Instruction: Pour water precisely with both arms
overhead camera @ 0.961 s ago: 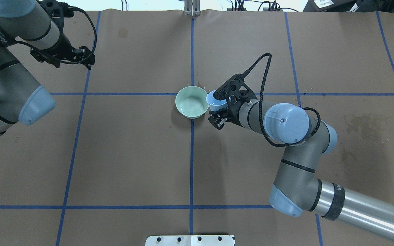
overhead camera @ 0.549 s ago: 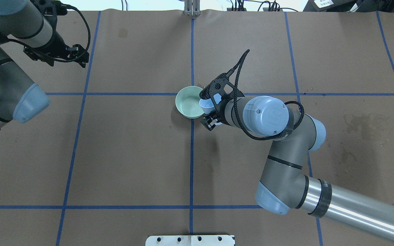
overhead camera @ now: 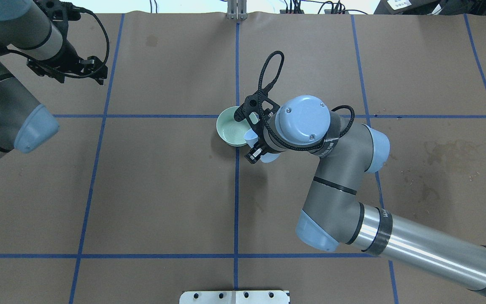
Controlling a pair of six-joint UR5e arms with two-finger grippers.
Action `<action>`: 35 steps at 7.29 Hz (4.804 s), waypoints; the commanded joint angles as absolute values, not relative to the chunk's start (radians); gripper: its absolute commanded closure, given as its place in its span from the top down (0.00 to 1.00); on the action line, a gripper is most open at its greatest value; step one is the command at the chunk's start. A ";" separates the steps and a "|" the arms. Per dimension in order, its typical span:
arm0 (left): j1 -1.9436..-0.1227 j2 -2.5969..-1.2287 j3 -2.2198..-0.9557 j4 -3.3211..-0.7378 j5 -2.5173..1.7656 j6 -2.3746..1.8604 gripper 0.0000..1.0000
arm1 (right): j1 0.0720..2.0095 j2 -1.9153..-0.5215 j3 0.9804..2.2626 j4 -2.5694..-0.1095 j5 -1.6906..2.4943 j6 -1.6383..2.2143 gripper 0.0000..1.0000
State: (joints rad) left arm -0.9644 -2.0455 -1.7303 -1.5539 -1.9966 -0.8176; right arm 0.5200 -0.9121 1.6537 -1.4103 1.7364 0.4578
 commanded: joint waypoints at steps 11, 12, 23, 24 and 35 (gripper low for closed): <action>-0.963 -2.022 -1.732 -1.569 -1.996 -0.828 1.00 | 0.581 -0.666 1.408 -1.729 1.945 0.319 0.00; -0.962 -2.022 -1.732 -1.569 -1.997 -0.830 1.00 | 0.587 -0.666 1.422 -1.715 1.944 0.336 0.00; -0.956 -2.020 -1.756 -1.569 -1.997 -0.937 1.00 | 0.601 -1.493 1.957 -1.015 1.254 1.021 0.00; -0.956 -2.017 -1.772 -1.569 -1.997 -0.948 1.00 | 0.598 -1.603 1.977 -1.015 1.139 1.108 0.00; -0.950 -2.003 -1.779 -1.571 -1.997 -0.962 1.00 | 0.146 -1.970 1.830 -1.107 0.508 1.961 0.00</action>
State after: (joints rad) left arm -0.9515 -2.0021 -1.7777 -1.5695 -1.9960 -0.9511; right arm 0.1784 -1.9552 1.8447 -1.0479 0.5230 1.8754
